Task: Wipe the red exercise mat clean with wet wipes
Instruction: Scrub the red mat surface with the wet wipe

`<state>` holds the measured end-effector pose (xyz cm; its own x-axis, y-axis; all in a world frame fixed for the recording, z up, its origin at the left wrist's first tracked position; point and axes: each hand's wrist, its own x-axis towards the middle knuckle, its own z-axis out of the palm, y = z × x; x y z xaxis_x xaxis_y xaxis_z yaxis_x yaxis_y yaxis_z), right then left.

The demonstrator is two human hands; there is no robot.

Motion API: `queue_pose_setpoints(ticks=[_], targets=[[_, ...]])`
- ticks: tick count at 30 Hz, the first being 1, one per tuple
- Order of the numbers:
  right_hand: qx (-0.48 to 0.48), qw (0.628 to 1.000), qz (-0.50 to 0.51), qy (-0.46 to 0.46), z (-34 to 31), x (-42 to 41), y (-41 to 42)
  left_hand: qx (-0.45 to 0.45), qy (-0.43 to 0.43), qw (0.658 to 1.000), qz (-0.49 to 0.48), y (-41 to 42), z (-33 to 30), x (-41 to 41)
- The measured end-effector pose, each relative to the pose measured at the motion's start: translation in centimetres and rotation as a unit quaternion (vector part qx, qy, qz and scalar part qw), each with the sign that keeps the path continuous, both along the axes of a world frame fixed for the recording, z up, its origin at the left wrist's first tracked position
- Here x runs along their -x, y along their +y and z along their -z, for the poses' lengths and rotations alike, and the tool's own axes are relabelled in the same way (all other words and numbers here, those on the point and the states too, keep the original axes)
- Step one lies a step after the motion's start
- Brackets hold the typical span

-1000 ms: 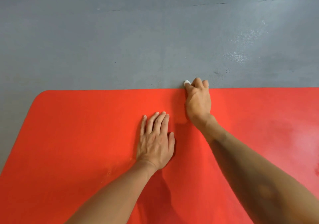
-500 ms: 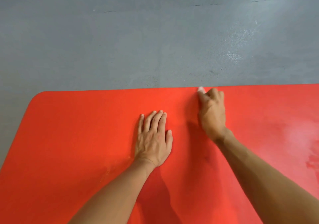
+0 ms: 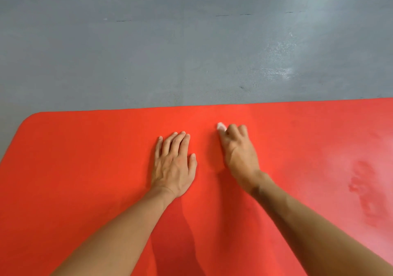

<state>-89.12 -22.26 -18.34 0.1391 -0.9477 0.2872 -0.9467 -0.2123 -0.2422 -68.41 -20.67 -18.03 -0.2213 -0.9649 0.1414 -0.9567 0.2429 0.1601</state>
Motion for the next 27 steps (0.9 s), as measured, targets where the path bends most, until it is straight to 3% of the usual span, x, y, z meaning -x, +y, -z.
queue_pose_setpoints(ticks=[7, 12, 16, 22, 24, 27], targets=[[-0.006, 0.999, -0.048, 0.0, -1.0, 1.4, 3.4, 0.003, -0.061, 0.998, -0.013, 0.3, -0.3, 1.3], [-0.006, 0.997, -0.069, -0.046, -1.3, 2.7, 2.9, 0.003, 0.003, 0.999, 0.032, 1.1, -0.4, 7.8], [0.018, 0.994, -0.088, -0.068, -0.9, 5.5, -0.2, -0.01, -0.008, 0.999, 0.047, 1.0, 0.5, 8.6], [0.02, 0.978, 0.161, -0.129, -1.3, 9.6, -5.0, -0.019, -0.02, 0.999, 0.045, 1.2, -0.1, 8.5], [0.014, 0.985, 0.108, -0.132, -0.7, 6.2, -3.8, -0.019, -0.027, 0.999, 0.042, 1.3, -0.1, 8.5], [-0.02, 0.994, -0.072, -0.074, -0.9, 3.9, -2.1, -0.023, -0.023, 0.999, 0.039, 1.3, -0.4, 8.8]])
